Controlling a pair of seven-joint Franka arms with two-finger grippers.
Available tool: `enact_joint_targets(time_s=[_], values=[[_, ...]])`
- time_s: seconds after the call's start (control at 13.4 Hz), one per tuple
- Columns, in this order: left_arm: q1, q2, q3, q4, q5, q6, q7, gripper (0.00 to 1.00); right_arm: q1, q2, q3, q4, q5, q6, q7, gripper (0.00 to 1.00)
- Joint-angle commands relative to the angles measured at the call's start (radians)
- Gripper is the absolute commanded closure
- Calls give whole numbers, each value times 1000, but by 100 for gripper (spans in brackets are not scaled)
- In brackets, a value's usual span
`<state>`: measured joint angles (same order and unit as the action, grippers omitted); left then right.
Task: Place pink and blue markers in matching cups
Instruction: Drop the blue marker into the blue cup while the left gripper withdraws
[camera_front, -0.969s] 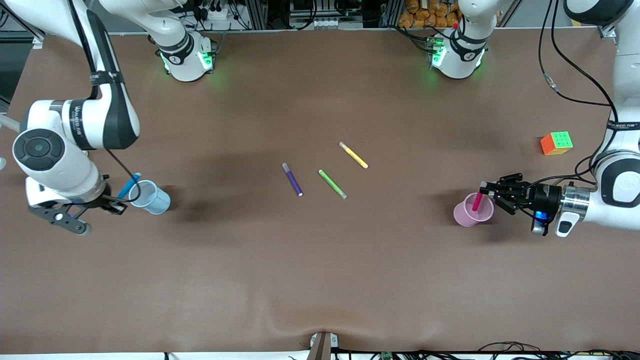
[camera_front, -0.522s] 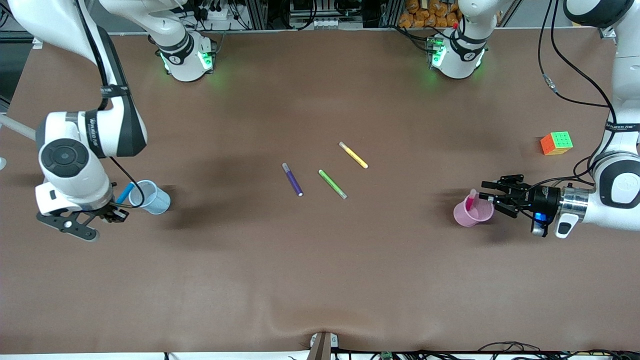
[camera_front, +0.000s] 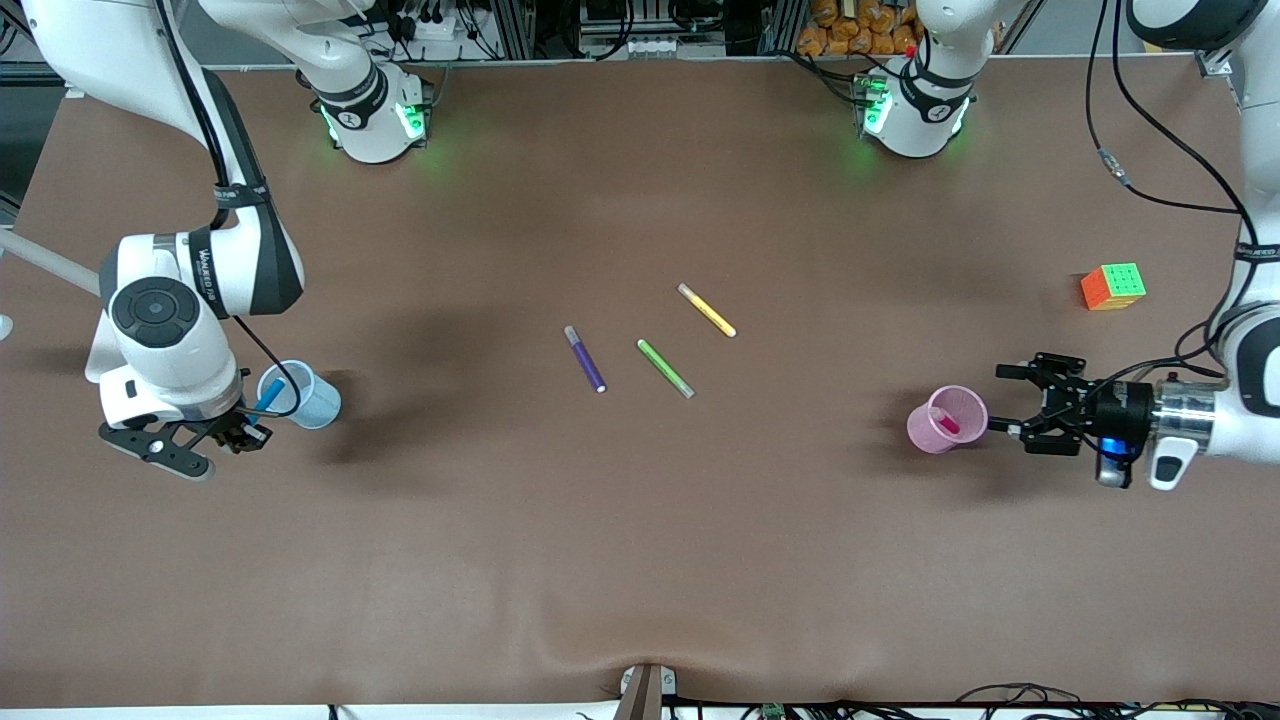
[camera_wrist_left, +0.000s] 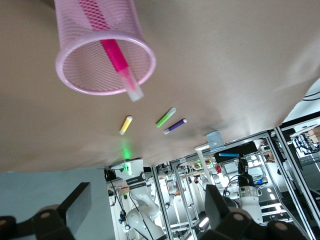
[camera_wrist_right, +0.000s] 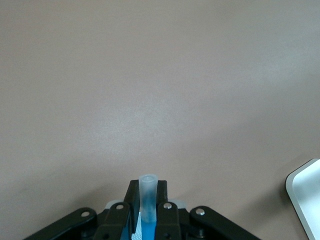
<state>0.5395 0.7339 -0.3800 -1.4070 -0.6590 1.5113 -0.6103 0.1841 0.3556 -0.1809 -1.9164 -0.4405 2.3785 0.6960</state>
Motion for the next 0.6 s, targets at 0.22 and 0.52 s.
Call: enact_joint_targets(time_s=[0.22,0.52], values=[[-26,-201,-22,10,151,-11,-20,0,-31,16,8,-50,-84,109,66,100],[-43,-312,-56,10,223,-17,-16,0,-32,22,9,-64,-116,119,106,100]])
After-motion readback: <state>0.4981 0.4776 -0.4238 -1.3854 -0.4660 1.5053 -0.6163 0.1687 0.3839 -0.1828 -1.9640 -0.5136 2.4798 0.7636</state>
